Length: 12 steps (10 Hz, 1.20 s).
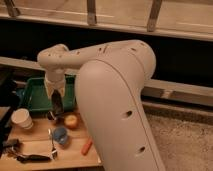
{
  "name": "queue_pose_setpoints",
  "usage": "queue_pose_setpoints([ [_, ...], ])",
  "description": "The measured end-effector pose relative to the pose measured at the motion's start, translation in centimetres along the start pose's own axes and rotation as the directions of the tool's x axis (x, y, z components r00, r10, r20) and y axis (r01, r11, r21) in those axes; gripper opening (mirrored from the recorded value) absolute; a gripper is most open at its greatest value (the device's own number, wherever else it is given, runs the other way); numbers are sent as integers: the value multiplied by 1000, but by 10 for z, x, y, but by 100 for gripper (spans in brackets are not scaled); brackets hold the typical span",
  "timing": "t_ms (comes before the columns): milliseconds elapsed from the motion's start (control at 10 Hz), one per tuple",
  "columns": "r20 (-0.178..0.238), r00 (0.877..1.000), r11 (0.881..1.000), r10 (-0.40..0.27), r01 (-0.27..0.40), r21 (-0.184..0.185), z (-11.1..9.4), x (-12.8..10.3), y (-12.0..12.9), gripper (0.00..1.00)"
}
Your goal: Place eraser in metal cup
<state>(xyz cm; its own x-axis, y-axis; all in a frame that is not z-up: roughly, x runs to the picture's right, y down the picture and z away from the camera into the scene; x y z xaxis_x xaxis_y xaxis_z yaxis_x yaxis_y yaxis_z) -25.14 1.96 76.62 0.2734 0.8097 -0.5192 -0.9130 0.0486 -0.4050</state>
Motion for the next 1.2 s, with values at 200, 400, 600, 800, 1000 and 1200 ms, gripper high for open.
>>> queue_pose_setpoints([
  [200,33,999,999,-1,3,-44,-2,-3,-7,0],
  [400,31,999,999,-7,8,-48,-1,-3,-3,0],
  [600,16,1000,999,-8,9,-38,0,-3,-3,0],
  [800,-31,999,999,-37,36,-37,18,-7,11,0],
  [1000,-50,997,998,-51,49,-40,29,-11,15,0],
  [1200,-63,995,996,-71,67,-50,40,-14,23,0],
])
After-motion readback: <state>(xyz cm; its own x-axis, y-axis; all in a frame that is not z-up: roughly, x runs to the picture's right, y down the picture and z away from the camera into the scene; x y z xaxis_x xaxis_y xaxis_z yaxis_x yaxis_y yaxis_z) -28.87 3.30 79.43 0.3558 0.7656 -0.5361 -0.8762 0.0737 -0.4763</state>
